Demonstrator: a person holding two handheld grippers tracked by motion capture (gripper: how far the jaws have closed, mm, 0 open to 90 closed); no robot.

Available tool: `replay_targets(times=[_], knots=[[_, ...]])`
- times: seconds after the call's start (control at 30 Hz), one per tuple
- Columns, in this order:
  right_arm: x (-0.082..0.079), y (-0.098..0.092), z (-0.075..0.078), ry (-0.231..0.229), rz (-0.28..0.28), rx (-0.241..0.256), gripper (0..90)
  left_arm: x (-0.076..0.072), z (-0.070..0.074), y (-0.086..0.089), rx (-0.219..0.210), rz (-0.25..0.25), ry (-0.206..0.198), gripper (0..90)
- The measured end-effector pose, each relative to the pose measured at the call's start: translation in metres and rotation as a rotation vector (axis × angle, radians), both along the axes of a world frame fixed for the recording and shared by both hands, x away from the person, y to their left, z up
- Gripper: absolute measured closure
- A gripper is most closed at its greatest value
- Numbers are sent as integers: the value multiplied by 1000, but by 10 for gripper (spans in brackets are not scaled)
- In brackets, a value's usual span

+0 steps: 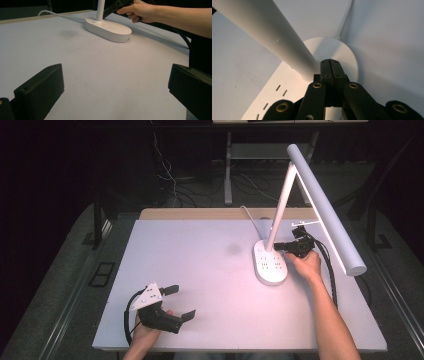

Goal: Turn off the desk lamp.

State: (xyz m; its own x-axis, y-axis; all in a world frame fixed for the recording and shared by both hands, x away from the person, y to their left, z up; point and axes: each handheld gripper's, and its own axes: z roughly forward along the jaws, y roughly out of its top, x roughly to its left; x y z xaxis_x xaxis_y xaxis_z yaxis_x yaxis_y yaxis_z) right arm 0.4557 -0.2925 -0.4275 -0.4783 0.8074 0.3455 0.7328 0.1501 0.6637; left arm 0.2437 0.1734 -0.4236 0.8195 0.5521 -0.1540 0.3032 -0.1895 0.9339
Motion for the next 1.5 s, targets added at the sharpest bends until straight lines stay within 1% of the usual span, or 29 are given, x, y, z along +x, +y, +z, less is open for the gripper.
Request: replay_targets(times=[0.03, 0.07, 0.23, 0.4, 0.47, 0.5, 0.57, 0.77, 0.83, 1.03, 1.1, 1.2, 1.23, 1.27, 1.3, 1.5], knots=[[0, -1, 0, -2, 9, 0, 900, 0, 0, 0, 0, -1, 0, 0], [0, 0, 0, -2, -1, 0, 900, 0, 0, 0, 1, -1, 0, 0], [0, 1, 0, -8, -7, -12, 900, 0, 0, -1, 1, -3, 1, 0], [-1, 0, -2, -4, -12, 10, 900, 0, 0, -1, 0, -2, 2, 0], [-2, 0, -2, -10, -6, 0, 900, 0, -1, -1, 0, -2, 2, 0], [-3, 1, -2, -4, -10, 8, 900, 0, -1, -1, 0, -2, 2, 0], [-4, 1, -3, -14, -10, 6, 900, 0, -1, -1, 0, -3, 1, 0], [-3, 1, -2, -3, -19, 12, 900, 0, -1, 0, -1, -3, 3, 0], [-3, 0, -2, 3, -15, 24, 900, 1, -1, -1, -4, -2, 4, 0], [-4, 0, 0, 1, -15, 8, 900, 1, 0, -1, -2, -4, 1, 0], [-5, -2, 1, 2, -5, 5, 900, 1, 0, -1, -1, -5, 1, 0], [-6, -3, 2, 6, -12, 6, 900, 1, 0, -1, 0, -8, 1, 0], [-6, -5, 4, 1, -22, 21, 900, 0, 0, -1, 0, -7, 1, 0], [-6, -5, 4, 1, -22, 21, 900, 0, 0, -1, 0, -7, 1, 0], [-7, -6, 6, -7, -27, 22, 900, 0, 0, -1, -3, -6, 1, 0], [-13, -11, 16, -20, -27, 18, 900, 0, 0, 0, -3, -7, 0, 0]])
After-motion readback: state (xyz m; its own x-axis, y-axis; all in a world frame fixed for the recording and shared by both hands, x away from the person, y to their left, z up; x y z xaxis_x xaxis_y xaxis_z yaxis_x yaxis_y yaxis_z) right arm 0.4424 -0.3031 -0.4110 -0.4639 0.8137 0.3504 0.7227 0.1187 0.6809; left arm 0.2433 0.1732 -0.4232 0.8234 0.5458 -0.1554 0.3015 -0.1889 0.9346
